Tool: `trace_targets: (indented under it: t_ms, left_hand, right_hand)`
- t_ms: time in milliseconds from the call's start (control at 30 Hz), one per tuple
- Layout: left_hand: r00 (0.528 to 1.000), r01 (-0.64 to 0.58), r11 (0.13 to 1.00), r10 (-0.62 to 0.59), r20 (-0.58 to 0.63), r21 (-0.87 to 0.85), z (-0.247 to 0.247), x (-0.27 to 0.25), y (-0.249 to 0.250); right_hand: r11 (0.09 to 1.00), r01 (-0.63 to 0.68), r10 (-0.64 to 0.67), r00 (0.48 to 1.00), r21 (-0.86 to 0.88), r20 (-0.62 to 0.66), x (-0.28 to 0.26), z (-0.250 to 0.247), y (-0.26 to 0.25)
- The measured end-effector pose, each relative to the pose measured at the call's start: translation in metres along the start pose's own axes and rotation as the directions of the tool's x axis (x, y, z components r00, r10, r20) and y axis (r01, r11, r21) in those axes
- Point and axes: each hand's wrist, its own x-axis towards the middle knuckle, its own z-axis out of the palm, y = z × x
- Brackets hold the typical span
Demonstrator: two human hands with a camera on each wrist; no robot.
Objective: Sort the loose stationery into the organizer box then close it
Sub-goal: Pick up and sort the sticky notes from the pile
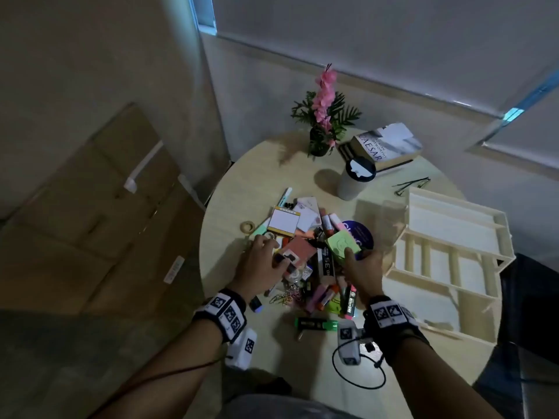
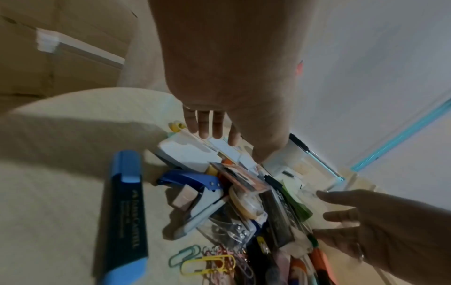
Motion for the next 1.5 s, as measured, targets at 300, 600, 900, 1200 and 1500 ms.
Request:
trace_targets:
  t_ms: [300,600,900,1200,1500]
  left_hand:
    - [0.995,0.061,0.988,-0.071,0.064,0.145,0.026,0.02,0.022]
    - [0.981,0.162,0.987,-0.163,0.101,0.023,0.023,0.029,0.029]
    - [0.987,0.142,0.9,-0.098,0.125,-0.413,0.0,0.009,0.039]
    - [0.916,0.153,0.749,0.137,0.377,-0.644,0.021,-0.028,0.134]
    - [0.865,0.1,0.862,0.172,0.472,-0.497,0.074,-0.04,0.19]
  right_hand:
    - [0.97,-0.227,0.223,0.973,0.082,0.054,0.047,0.019,0.051]
    - [0.959,-0.215,0.222,0.975,0.187,-0.015,0.02,0.008,0.006]
    - [0.81,-0.277,0.083,0.927,0.518,0.365,-0.041,-0.054,-0.014]
    - [0.816,-0.243,0.035,0.927,0.525,0.374,-0.076,-0.113,0.017]
    - [0.806,-0.306,0.111,0.919,0.506,0.379,-0.072,-0.17,0.059]
